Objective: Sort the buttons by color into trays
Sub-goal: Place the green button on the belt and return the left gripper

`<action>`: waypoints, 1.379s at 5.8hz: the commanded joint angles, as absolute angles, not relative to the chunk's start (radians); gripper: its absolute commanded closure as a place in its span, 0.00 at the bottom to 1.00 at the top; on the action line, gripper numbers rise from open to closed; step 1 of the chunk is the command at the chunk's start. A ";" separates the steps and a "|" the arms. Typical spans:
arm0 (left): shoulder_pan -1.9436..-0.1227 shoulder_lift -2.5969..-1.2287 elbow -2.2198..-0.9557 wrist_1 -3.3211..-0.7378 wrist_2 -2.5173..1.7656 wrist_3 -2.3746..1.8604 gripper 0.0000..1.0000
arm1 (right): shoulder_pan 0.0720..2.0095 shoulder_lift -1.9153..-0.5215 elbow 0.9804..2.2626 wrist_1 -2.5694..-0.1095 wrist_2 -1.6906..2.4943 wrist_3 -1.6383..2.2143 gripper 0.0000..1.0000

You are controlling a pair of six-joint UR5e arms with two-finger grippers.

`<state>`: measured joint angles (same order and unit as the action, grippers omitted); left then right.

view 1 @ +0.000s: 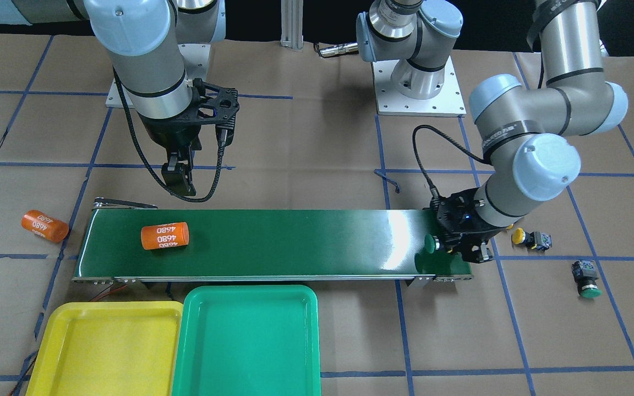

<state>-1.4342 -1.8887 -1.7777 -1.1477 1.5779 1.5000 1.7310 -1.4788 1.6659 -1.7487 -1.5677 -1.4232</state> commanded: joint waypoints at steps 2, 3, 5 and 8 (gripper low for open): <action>-1.474 -1.885 -1.793 -1.146 1.582 1.486 0.02 | 1.730 -1.479 1.667 -1.749 -1.568 -1.424 0.00; -1.447 -1.879 -1.769 -1.152 1.609 1.496 0.01 | 1.732 -1.479 1.672 -1.749 -1.568 -1.425 0.00; -1.227 -1.844 -1.750 -1.163 1.624 1.753 0.01 | 1.733 -1.470 1.675 -1.752 -1.566 -1.417 0.00; -0.993 -1.885 -1.795 -1.140 1.634 2.133 0.01 | 1.816 -1.392 1.672 -1.895 -1.566 -1.385 0.00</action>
<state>-1.0669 -1.8747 -1.7806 -1.1450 1.6338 2.0717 1.7723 -1.4322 1.6735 -1.8104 -1.5661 -1.3933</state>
